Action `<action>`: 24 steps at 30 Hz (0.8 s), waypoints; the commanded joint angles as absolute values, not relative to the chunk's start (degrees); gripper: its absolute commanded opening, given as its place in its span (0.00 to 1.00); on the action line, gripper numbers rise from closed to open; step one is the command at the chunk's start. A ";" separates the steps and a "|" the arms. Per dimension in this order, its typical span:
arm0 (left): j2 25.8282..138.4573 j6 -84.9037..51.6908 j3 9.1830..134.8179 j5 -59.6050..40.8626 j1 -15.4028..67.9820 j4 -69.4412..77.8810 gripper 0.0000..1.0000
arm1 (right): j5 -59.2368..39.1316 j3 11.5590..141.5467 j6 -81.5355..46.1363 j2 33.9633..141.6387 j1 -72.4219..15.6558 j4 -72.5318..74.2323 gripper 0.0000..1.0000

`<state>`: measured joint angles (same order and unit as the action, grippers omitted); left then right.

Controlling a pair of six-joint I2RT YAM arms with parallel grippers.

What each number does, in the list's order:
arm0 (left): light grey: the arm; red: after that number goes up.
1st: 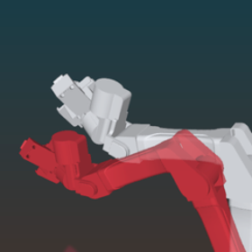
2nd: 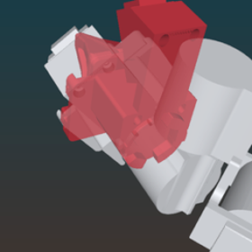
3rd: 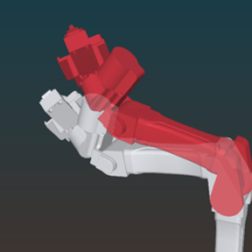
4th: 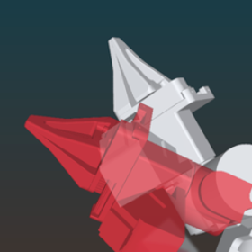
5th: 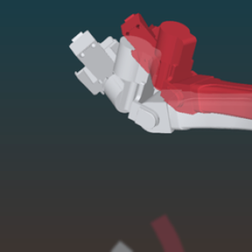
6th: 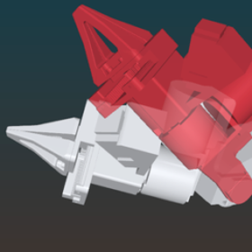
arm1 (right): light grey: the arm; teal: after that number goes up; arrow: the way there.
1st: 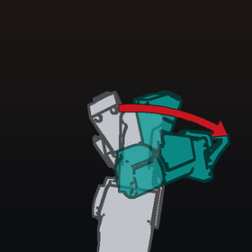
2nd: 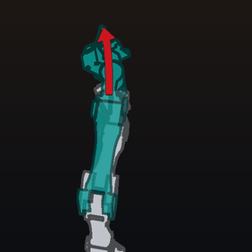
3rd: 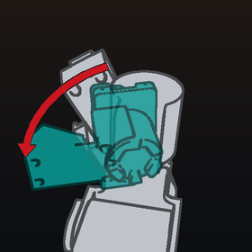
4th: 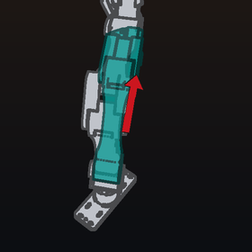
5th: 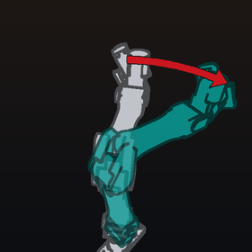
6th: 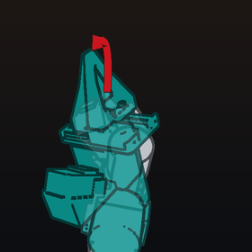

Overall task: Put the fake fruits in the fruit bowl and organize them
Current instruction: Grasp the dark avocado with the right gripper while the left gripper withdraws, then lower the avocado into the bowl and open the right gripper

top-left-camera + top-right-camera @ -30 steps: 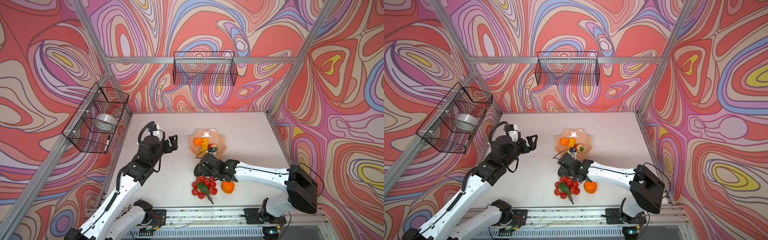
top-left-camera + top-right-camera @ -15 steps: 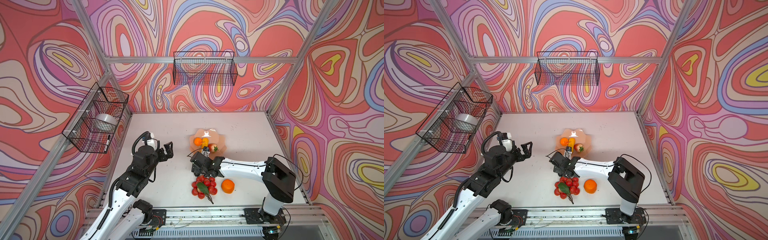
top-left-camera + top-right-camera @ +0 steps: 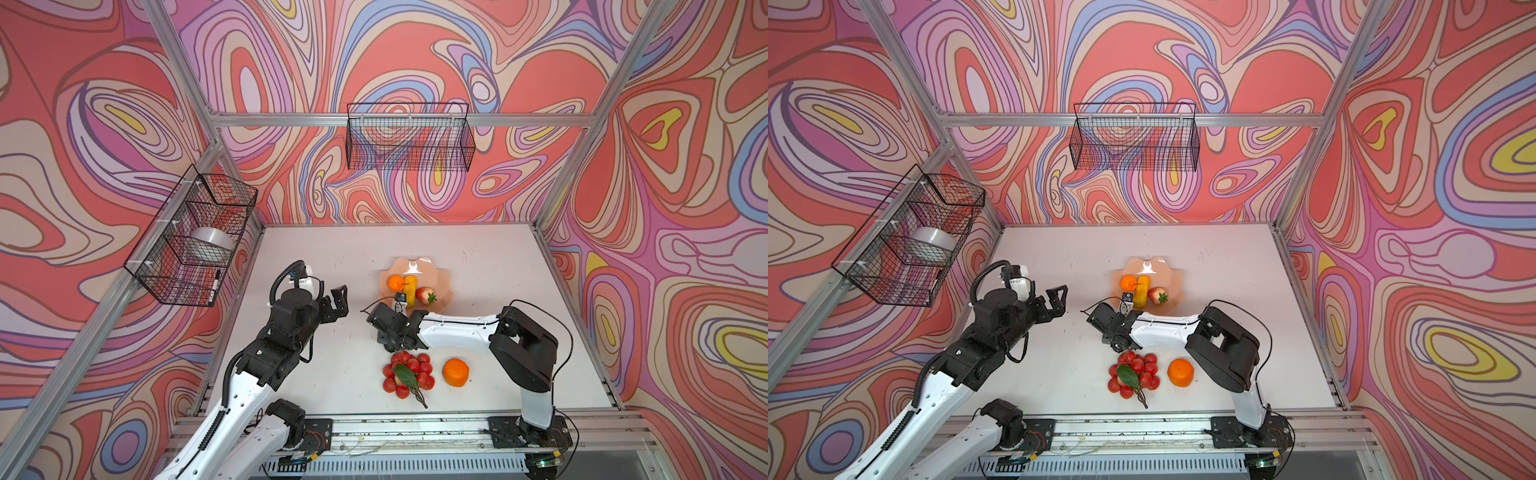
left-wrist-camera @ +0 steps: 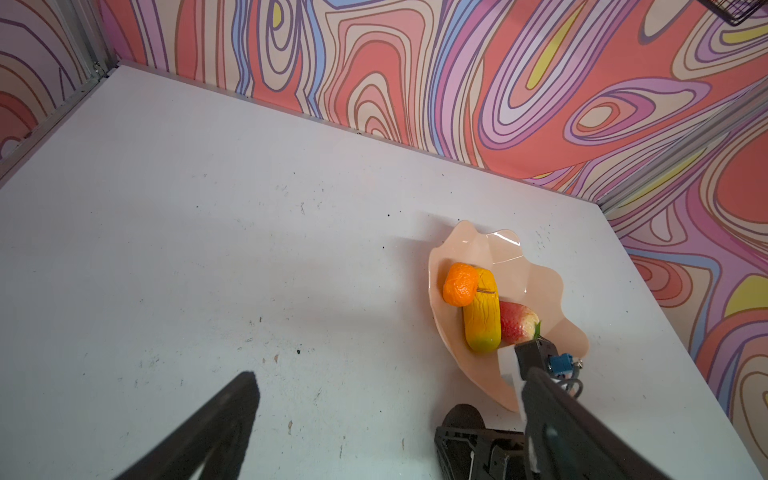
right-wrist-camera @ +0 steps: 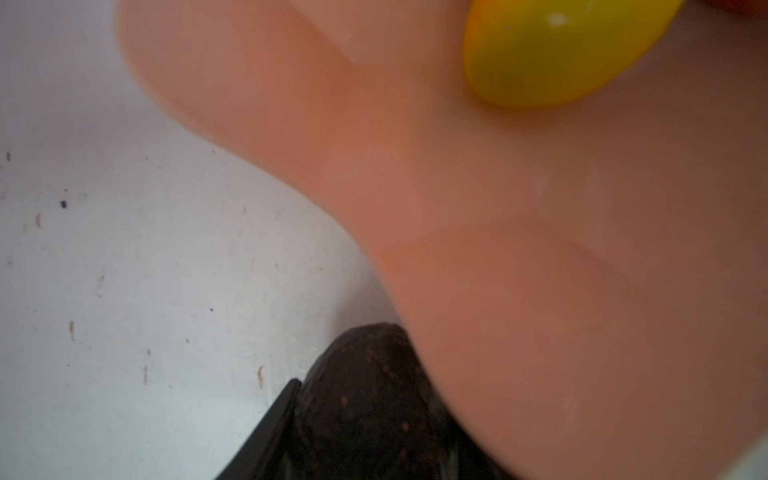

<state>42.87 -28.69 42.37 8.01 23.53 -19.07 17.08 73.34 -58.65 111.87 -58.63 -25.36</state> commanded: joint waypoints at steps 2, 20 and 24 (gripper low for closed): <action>42.97 -28.45 41.97 8.29 23.15 -19.91 1.00 | 19.23 77.73 -53.52 112.07 -59.72 -26.50 0.41; 50.81 -23.71 45.79 -22.80 23.12 -16.30 1.00 | 19.72 76.27 -36.19 90.33 -43.62 -31.74 0.37; 54.31 -22.49 47.24 -31.54 23.12 -15.58 1.00 | 17.59 79.63 -27.51 93.96 -38.52 -33.63 0.37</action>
